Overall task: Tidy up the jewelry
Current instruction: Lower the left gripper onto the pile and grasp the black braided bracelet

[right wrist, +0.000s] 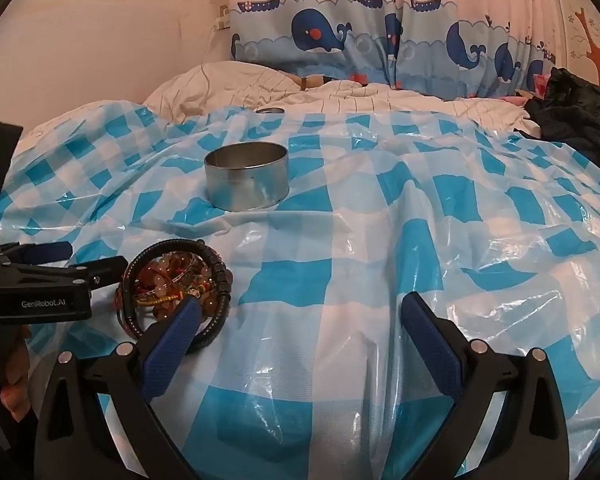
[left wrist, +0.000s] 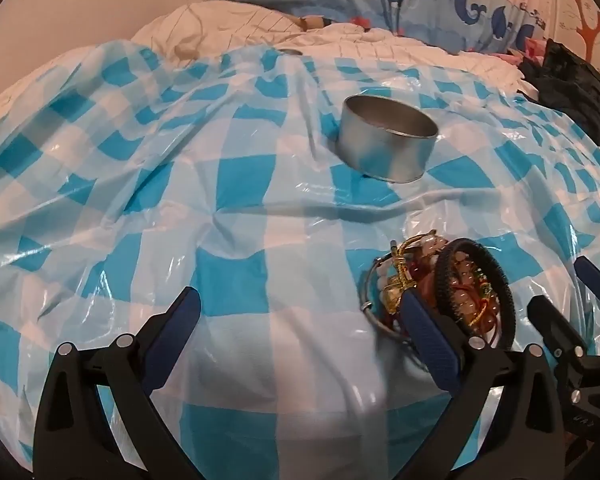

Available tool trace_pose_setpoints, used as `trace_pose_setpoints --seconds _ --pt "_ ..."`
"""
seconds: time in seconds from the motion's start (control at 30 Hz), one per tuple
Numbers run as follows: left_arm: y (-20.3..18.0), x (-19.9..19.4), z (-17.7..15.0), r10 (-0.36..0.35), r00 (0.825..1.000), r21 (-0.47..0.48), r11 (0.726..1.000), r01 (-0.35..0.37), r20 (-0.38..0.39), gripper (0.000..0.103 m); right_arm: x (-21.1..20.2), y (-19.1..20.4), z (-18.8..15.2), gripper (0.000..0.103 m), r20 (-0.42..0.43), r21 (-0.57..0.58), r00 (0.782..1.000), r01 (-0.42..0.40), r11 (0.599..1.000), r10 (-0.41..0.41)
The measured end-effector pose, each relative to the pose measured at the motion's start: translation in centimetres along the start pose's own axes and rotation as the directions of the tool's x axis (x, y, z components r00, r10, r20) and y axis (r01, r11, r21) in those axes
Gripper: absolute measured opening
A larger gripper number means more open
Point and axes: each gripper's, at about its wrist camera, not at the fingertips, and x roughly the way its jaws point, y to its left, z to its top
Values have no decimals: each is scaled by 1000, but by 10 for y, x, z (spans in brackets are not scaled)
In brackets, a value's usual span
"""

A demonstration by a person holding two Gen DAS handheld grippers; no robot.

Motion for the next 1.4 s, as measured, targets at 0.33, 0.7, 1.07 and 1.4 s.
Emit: trace_pose_setpoints --seconds 0.33,0.7,1.07,1.4 --pt "-12 -11 3 -11 998 31 999 9 59 96 3 -1 -1 96 -9 0 1000 -3 1000 3" --pt "-33 -13 3 -121 991 96 989 115 59 96 6 1 -4 96 -14 -11 1000 0 1000 0" --pt "-45 2 5 -179 984 102 979 178 7 76 9 2 -4 96 -3 6 1000 -10 1000 10" --pt "-37 8 5 -269 963 67 961 269 -18 56 10 1 -5 96 -11 3 1000 -7 1000 7"
